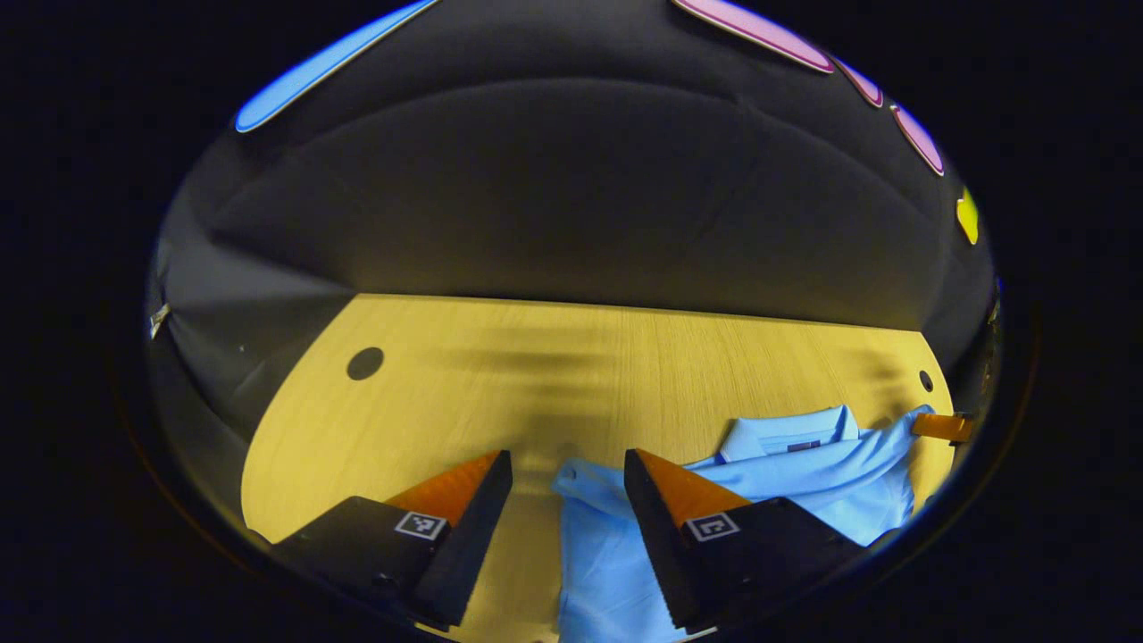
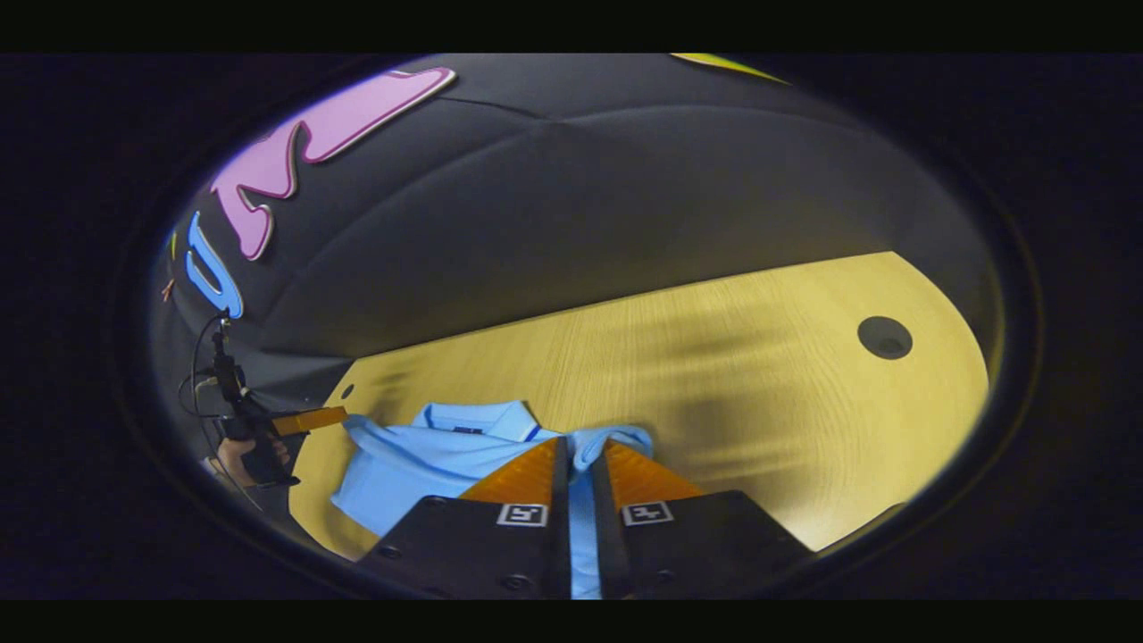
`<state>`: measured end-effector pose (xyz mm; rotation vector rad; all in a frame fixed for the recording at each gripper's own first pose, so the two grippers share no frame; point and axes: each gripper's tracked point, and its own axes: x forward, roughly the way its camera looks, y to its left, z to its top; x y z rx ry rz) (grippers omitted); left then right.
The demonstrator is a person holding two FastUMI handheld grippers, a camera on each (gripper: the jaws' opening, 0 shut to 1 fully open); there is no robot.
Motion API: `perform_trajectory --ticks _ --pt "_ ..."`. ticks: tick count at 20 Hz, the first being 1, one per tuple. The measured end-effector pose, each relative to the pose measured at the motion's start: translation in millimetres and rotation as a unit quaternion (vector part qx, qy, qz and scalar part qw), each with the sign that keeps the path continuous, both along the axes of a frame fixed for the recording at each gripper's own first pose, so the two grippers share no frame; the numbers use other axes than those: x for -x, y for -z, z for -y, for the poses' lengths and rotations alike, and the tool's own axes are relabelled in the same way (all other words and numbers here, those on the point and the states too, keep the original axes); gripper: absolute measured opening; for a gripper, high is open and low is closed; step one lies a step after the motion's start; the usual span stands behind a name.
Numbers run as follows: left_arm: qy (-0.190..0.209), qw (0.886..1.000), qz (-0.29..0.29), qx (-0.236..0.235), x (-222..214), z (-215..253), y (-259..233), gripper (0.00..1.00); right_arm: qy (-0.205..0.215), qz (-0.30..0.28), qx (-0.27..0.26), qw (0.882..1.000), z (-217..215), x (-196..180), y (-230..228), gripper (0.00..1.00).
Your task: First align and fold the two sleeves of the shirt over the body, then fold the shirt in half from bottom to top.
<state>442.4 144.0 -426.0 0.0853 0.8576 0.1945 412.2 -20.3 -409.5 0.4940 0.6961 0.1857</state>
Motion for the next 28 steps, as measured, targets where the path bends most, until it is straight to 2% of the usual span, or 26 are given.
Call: perform_trajectory --ticks 2,4,5,6,7,12,16,19,21,24,27,28 --pt "0.022 1.0 0.021 -0.001 2 18 -23 0.9 -0.002 0.013 0.029 0.999 7 4 -15 0.47" --pt "0.033 0.999 0.04 -0.002 6 32 -48 0.92 -0.005 0.024 0.047 0.999 7 10 -31 0.67" --pt "0.038 0.998 0.05 -0.002 8 39 -60 0.92 -0.006 0.034 0.054 0.998 4 12 -44 0.88" --pt "0.043 0.997 0.061 -0.003 10 45 -74 0.94 -0.007 0.046 0.065 0.997 5 14 -55 0.8" --pt "0.048 0.996 0.075 -0.004 13 50 -90 0.94 -0.008 0.062 0.081 0.995 6 17 -70 0.98" --pt "0.078 0.985 0.156 -0.011 45 78 -178 0.95 -0.002 0.141 0.138 0.98 3 46 -149 0.98" --pt "0.104 0.968 0.229 -0.007 93 101 -258 0.95 0.022 0.214 0.185 0.959 -4 91 -233 0.98" --pt "0.123 0.955 0.268 0.009 143 117 -302 0.95 0.055 0.256 0.216 0.941 -5 140 -293 0.98" --pt "0.131 0.948 0.29 0.009 183 121 -325 0.95 0.073 0.273 0.216 0.935 -14 174 -324 0.98" --pt "0.136 0.941 0.311 0.013 230 125 -343 0.95 0.098 0.296 0.212 0.926 -26 215 -357 0.96" --pt "0.144 0.931 0.336 0.006 285 128 -364 0.95 0.121 0.32 0.226 0.912 -31 269 -383 0.96" --pt "0.146 0.928 0.343 0.0 302 131 -370 0.95 0.125 0.326 0.229 0.909 -34 289 -389 0.92"
